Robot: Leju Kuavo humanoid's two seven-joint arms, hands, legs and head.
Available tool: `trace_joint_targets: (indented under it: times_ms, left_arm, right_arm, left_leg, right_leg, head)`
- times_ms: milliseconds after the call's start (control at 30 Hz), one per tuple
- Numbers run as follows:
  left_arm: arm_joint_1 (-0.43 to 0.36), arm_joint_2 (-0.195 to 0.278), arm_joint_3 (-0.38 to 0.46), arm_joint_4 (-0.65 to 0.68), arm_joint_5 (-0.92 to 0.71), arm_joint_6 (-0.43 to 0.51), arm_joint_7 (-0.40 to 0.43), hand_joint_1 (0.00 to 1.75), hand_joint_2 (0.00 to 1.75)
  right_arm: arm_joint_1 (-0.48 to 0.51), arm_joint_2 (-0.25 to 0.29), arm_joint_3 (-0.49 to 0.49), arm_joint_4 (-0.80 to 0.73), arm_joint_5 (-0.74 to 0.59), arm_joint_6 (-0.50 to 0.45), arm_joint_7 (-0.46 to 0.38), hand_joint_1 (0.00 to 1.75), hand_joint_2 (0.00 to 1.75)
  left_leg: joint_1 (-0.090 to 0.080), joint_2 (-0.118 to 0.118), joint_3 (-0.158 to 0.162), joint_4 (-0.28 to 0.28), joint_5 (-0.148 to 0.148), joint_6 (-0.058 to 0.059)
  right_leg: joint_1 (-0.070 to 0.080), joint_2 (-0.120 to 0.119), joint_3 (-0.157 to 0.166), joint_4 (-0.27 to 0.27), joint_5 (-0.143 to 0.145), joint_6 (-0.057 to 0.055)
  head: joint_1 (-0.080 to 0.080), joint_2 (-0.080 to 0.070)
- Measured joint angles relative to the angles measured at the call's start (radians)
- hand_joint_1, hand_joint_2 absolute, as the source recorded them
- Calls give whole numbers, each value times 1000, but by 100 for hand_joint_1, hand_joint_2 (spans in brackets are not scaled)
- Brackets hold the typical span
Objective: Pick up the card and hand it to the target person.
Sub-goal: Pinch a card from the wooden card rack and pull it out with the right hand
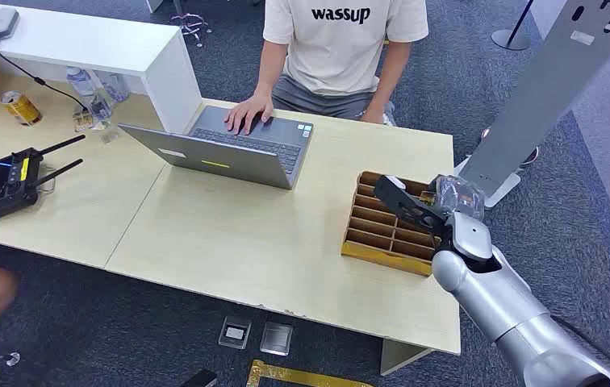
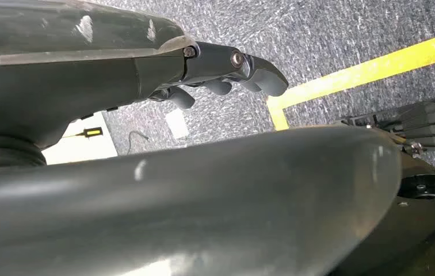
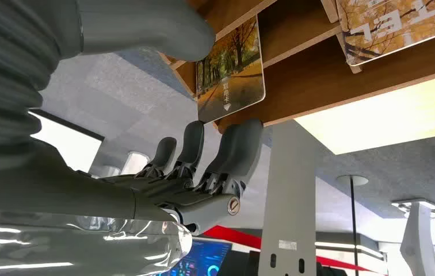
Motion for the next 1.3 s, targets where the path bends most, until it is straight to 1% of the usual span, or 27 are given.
trace_joint_targets:
  times_ms: [133,233,300,367,433,467,533,567,667,733,967,1100,1233,1300]
  left_arm:
    - [0,0,0,0,0,0,0,0,0]
    - [0,0,0,0,0,0,-1,0,0]
    - [0,0,0,0,0,0,-3,0,0]
    - [0,0,0,0,0,0,-4,0,0]
    - [0,0,0,0,0,0,-4,0,0]
    - [0,0,0,0,0,0,-4,0,0]
    - [0,0,0,0,0,0,-4,0,0]
    - [0,0,0,0,0,0,-4,0,0]
    - [0,0,0,0,0,0,-4,0,0]
    - [0,0,0,0,0,0,-4,0,0]
    - [0,0,0,0,0,0,-3,0,0]
    - [0,0,0,0,0,0,-3,0,0]
    - [0,0,0,0,0,0,-3,0,0]
    - [0,0,0,0,0,0,-3,0,0]
  right_arm:
    - [0,0,4,0,0,0,0,81,175]
    - [0,0,8,2,0,0,0,79,175]
    - [0,0,10,2,0,0,0,86,175]
    - [0,0,11,3,0,0,0,101,175]
    - [-1,0,12,3,0,0,0,112,175]
    - [-2,0,12,3,0,0,0,112,175]
    - [-3,0,12,3,-1,0,0,105,175]
    - [-4,0,12,3,-2,0,0,105,175]
    - [-4,0,13,3,-5,0,0,122,175]
    - [-4,0,13,3,-6,0,0,127,175]
    - [-4,0,13,4,-14,1,0,116,175]
    - [-4,0,14,5,-14,1,0,119,175]
    - [-4,0,14,5,-13,4,0,114,175]
    - [-4,0,14,6,-13,7,0,122,175]
  left_leg:
    - [0,0,0,0,0,0]
    - [0,0,0,0,0,0]
    - [0,0,0,0,0,0]
    - [0,0,0,0,0,0]
    - [0,0,0,0,0,0]
    - [0,0,0,0,0,0]
    - [0,0,0,0,0,0]
    - [0,0,0,0,0,0]
    - [0,0,0,0,0,0]
    - [0,0,0,0,0,0]
    - [0,0,0,0,0,0]
    - [0,0,0,0,0,0]
    - [0,0,0,0,0,0]
    - [0,0,0,0,0,0]
  right_leg:
    - [0,0,0,0,0,0]
    - [0,0,0,0,0,0]
    - [0,0,0,0,0,0]
    - [0,0,0,0,0,0]
    - [0,0,0,0,0,0]
    - [0,0,0,0,0,0]
    - [0,0,0,0,0,0]
    - [0,0,0,0,0,0]
    - [0,0,0,0,0,0]
    - [0,0,0,0,0,0]
    - [0,0,0,0,0,0]
    - [0,0,0,0,0,0]
    - [0,0,0,0,0,0]
    - [0,0,0,0,0,0]
  head:
    - [0,0]
    - [0,0]
    - [0,0]
    - [0,0]
    - [0,0]
    - [0,0]
    - [0,0]
    - [0,0]
    - [0,0]
    - [0,0]
    - [0,0]
    - [0,0]
    - [0,0]
    - [0,0]
